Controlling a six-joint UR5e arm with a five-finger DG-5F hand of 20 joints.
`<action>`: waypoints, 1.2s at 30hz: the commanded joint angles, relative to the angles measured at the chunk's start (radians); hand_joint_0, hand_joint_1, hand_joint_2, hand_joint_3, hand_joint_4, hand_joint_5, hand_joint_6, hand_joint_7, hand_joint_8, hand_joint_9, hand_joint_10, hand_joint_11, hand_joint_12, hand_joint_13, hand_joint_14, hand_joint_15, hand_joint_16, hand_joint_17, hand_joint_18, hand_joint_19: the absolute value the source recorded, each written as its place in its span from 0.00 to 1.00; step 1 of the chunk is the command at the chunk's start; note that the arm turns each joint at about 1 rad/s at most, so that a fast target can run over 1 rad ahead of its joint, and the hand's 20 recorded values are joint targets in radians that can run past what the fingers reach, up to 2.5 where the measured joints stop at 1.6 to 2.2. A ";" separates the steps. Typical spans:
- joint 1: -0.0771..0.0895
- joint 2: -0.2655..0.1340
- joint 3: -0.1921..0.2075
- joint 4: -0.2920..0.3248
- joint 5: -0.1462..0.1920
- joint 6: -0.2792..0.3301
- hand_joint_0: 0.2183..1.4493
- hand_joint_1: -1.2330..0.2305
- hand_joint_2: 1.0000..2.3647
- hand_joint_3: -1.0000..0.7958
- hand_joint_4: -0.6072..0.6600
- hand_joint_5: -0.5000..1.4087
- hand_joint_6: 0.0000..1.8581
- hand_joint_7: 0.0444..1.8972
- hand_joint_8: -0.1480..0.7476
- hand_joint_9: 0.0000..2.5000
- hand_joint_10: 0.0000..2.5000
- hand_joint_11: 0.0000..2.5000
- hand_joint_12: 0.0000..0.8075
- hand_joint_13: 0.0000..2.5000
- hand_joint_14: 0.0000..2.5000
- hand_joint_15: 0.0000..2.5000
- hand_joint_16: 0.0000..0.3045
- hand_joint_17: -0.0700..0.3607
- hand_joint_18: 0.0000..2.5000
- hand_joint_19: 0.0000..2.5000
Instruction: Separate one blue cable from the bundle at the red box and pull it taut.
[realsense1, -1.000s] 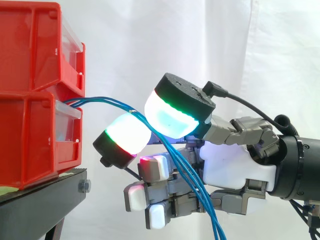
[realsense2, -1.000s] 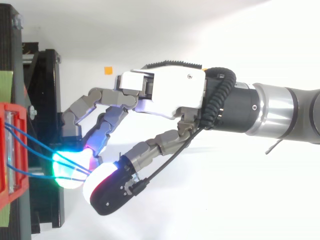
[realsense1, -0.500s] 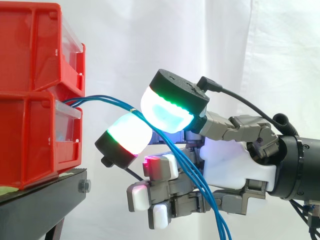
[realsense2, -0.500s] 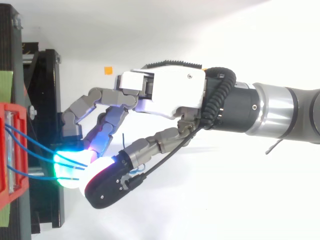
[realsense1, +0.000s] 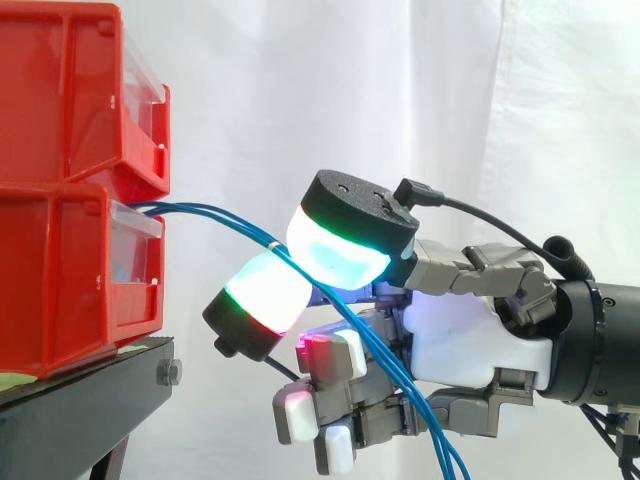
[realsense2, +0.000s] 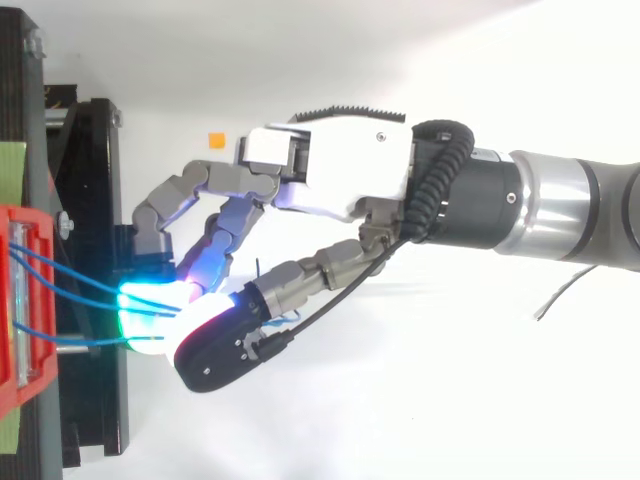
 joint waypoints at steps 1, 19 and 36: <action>-0.008 0.000 0.000 -0.004 -0.009 -0.003 0.32 0.28 0.01 0.42 0.51 0.19 0.49 0.51 0.46 0.46 0.01 0.40 0.39 0.38 0.01 0.28 0.16 0.41 0.32 0.33; -0.017 0.022 0.088 -0.179 -0.045 -0.023 0.34 0.27 0.01 0.41 0.49 0.19 0.49 0.52 0.43 0.45 0.01 0.41 0.37 0.37 0.01 0.28 0.14 0.39 0.31 0.34; -0.009 0.033 0.089 -0.226 -0.045 -0.038 0.37 0.24 0.01 0.35 0.47 0.19 0.49 0.52 0.42 0.45 0.01 0.40 0.37 0.38 0.01 0.28 0.14 0.39 0.32 0.34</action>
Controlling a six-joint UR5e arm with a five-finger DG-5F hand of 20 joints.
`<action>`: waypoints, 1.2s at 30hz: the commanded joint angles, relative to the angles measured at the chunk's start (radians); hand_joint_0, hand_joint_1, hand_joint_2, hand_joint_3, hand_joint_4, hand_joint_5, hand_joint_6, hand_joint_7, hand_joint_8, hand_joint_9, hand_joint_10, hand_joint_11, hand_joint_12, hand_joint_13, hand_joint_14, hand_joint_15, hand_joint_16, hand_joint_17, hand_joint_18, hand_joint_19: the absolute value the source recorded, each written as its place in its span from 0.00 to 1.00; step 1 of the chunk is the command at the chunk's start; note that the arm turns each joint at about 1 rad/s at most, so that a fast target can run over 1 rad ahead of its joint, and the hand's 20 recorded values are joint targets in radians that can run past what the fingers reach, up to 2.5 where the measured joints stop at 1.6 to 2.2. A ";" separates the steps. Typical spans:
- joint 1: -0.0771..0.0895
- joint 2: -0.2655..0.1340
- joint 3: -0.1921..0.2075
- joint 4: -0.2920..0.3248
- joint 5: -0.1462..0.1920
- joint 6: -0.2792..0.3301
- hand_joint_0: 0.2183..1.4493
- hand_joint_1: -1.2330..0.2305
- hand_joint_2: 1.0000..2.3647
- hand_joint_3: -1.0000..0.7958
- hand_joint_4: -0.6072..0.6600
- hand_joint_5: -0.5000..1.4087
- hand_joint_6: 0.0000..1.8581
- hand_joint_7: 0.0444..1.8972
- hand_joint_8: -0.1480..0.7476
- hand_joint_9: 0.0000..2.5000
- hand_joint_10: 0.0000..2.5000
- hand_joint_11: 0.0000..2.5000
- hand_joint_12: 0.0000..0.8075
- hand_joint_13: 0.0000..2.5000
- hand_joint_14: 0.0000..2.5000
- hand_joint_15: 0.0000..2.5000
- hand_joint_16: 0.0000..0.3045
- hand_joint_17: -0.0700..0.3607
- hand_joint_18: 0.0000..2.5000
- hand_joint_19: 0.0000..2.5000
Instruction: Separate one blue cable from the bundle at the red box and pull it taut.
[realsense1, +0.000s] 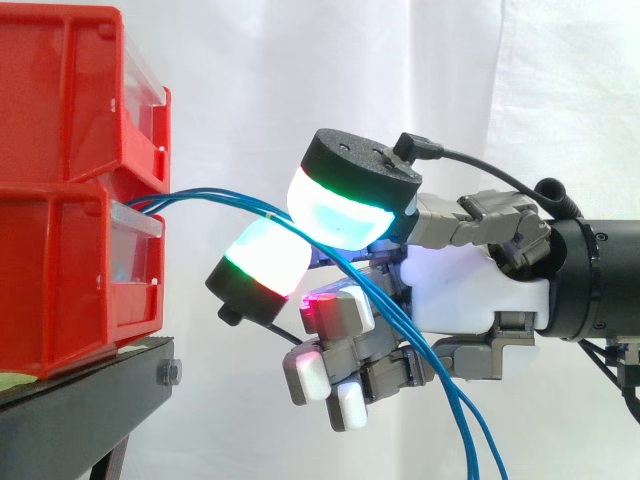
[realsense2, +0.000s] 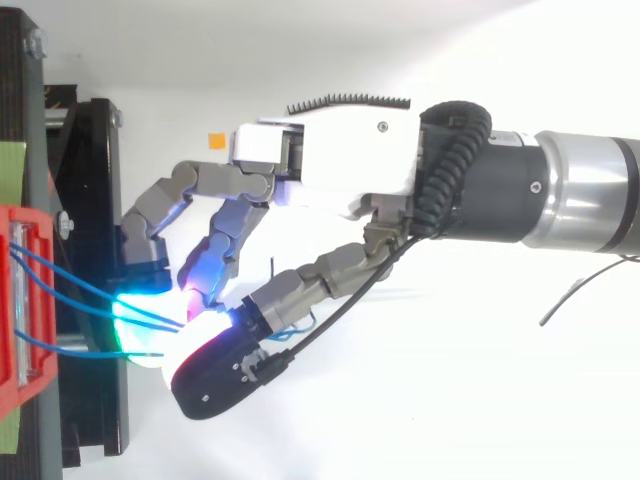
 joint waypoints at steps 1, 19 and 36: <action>0.000 0.003 0.000 -0.015 -0.001 -0.004 0.37 0.24 0.01 0.34 0.46 0.19 0.49 0.51 0.43 0.45 0.01 0.41 0.37 0.38 0.01 0.28 0.14 0.39 0.32 0.34; -0.003 0.006 -0.002 -0.158 -0.005 -0.062 0.39 0.22 0.00 0.28 0.46 0.19 0.50 0.50 0.40 0.46 0.01 0.42 0.36 0.39 0.01 0.29 0.14 0.38 0.33 0.34; 0.000 0.027 -0.002 -0.193 -0.004 -0.073 0.28 0.32 0.00 0.28 0.51 0.20 0.49 0.52 0.42 0.48 0.01 0.42 0.37 0.39 0.01 0.30 0.14 0.39 0.33 0.36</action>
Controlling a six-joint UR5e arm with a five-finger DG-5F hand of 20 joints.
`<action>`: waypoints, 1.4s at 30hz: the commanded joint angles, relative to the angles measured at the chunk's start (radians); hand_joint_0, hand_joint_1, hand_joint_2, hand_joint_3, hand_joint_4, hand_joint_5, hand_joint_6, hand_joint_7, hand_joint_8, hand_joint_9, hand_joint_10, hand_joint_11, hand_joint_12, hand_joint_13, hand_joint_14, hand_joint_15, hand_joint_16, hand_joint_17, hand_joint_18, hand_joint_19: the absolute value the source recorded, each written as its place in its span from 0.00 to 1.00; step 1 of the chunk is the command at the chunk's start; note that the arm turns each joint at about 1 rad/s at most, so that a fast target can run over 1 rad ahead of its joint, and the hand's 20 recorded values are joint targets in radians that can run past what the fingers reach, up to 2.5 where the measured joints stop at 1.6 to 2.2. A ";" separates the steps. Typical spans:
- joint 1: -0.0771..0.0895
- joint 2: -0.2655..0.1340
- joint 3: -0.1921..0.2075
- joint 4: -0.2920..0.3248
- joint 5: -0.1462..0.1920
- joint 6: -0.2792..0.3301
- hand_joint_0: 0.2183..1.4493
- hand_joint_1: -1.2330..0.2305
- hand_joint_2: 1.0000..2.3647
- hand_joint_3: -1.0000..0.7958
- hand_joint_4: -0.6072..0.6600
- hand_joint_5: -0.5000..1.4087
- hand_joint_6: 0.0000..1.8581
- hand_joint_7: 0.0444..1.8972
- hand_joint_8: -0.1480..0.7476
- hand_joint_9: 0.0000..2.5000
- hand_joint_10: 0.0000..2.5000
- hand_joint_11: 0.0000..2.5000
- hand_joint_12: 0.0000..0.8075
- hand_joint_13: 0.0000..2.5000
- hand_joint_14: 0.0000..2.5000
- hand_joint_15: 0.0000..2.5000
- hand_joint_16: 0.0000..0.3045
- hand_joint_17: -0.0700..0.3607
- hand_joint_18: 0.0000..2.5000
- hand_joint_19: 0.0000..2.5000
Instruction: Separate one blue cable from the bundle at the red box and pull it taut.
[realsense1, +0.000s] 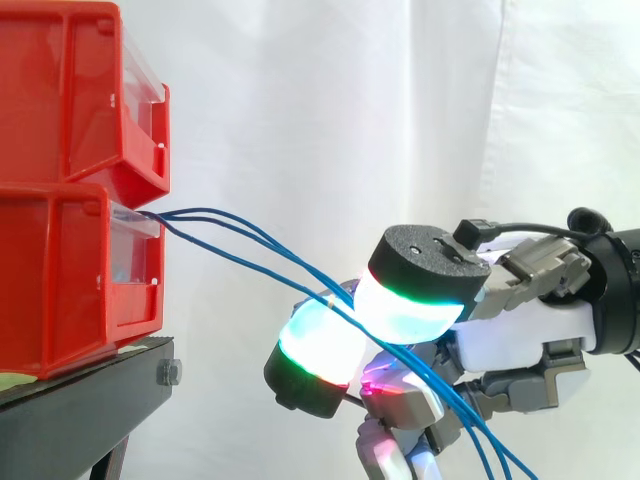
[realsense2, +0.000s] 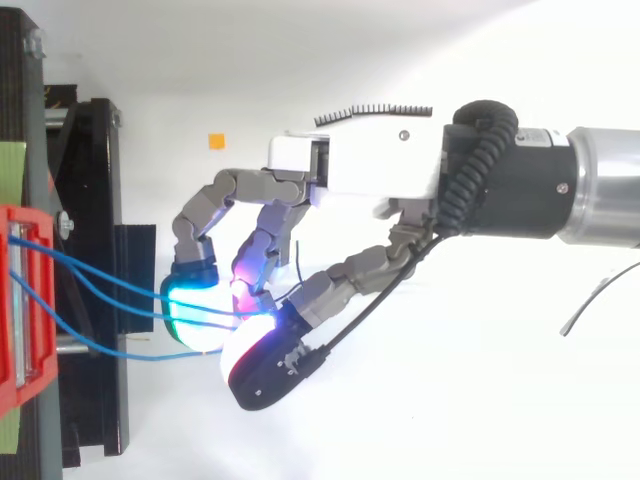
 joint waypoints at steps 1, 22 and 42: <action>0.001 0.002 0.000 -0.008 0.000 -0.005 0.28 0.32 0.00 0.28 0.51 0.20 0.49 0.51 0.41 0.48 0.01 0.41 0.37 0.39 0.01 0.29 0.14 0.39 0.33 0.36; 0.000 0.021 0.000 -0.036 -0.002 -0.003 0.37 0.22 0.00 0.28 0.47 0.20 0.49 0.52 0.40 0.47 0.01 0.42 0.36 0.39 0.01 0.30 0.14 0.38 0.32 0.35; -0.005 0.021 0.000 -0.036 0.005 0.001 0.21 0.29 0.00 0.28 0.51 0.20 0.49 0.44 0.42 0.48 0.01 0.42 0.39 0.40 0.01 0.30 0.16 0.42 0.34 0.36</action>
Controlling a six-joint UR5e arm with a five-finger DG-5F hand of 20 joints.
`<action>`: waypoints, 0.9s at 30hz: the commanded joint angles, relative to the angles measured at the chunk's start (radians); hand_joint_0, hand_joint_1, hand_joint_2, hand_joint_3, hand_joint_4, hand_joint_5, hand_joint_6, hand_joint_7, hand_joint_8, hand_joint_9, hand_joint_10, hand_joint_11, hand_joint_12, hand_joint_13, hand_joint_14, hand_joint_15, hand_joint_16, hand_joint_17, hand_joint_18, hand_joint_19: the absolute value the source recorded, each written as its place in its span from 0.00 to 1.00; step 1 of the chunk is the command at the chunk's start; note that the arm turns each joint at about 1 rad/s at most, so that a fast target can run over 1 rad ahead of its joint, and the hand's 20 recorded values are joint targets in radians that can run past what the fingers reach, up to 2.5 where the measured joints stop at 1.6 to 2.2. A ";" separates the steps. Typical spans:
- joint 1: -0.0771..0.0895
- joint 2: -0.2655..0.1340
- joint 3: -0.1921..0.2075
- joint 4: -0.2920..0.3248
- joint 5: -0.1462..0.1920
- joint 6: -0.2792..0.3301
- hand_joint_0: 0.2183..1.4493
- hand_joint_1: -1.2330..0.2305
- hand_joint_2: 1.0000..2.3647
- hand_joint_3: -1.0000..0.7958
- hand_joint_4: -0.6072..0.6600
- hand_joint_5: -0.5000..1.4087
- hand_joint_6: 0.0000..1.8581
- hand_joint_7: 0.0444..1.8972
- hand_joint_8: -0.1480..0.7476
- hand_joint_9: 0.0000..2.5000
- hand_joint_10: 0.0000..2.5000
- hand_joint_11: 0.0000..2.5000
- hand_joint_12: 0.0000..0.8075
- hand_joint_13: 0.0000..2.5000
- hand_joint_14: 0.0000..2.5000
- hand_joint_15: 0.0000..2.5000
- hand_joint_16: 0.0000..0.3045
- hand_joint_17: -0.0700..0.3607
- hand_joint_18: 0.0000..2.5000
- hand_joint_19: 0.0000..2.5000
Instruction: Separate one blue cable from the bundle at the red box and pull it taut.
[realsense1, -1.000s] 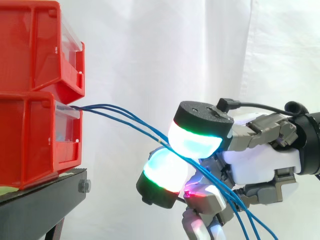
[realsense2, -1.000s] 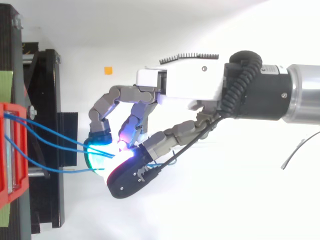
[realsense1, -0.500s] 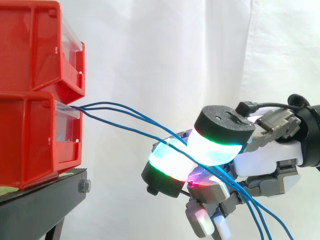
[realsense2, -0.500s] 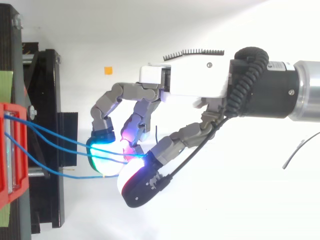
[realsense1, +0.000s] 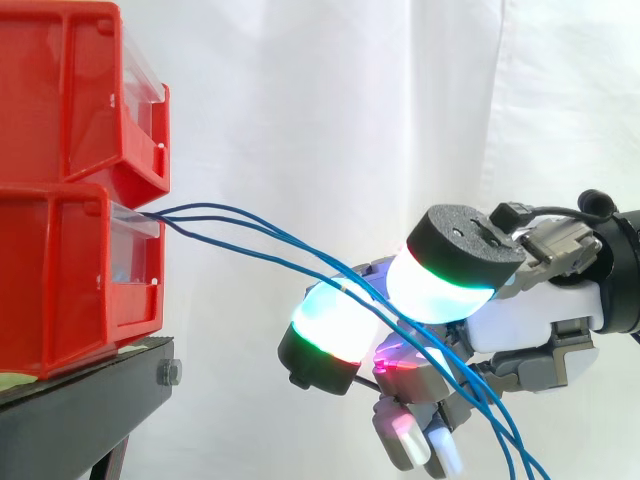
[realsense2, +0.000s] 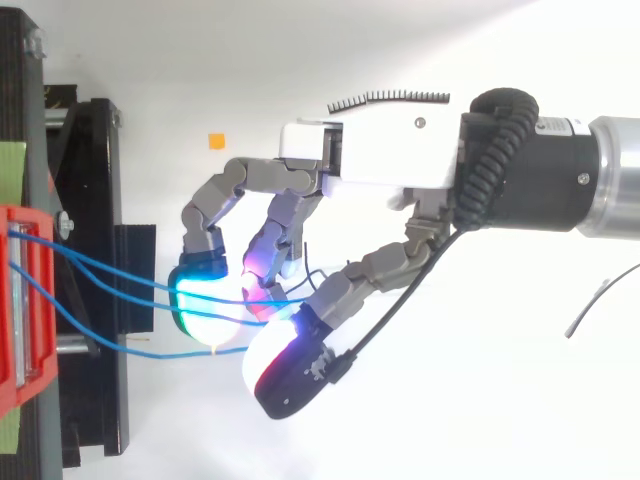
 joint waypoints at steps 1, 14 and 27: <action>0.000 0.000 0.000 0.000 0.000 0.000 0.21 0.33 0.00 0.28 0.52 0.20 0.49 0.44 0.42 0.48 0.01 0.42 0.39 0.40 0.01 0.30 0.16 0.42 0.34 0.36; 0.000 0.000 0.000 0.000 0.000 0.002 0.30 0.44 0.01 0.38 0.52 0.20 0.47 0.46 0.44 0.50 0.01 0.41 0.41 0.41 0.01 0.30 0.17 0.44 0.35 0.35; -0.002 0.000 0.000 0.000 0.000 0.002 0.41 0.22 0.00 0.30 0.39 0.18 0.50 0.47 0.39 0.46 0.01 0.44 0.35 0.39 0.01 0.30 0.14 0.38 0.33 0.35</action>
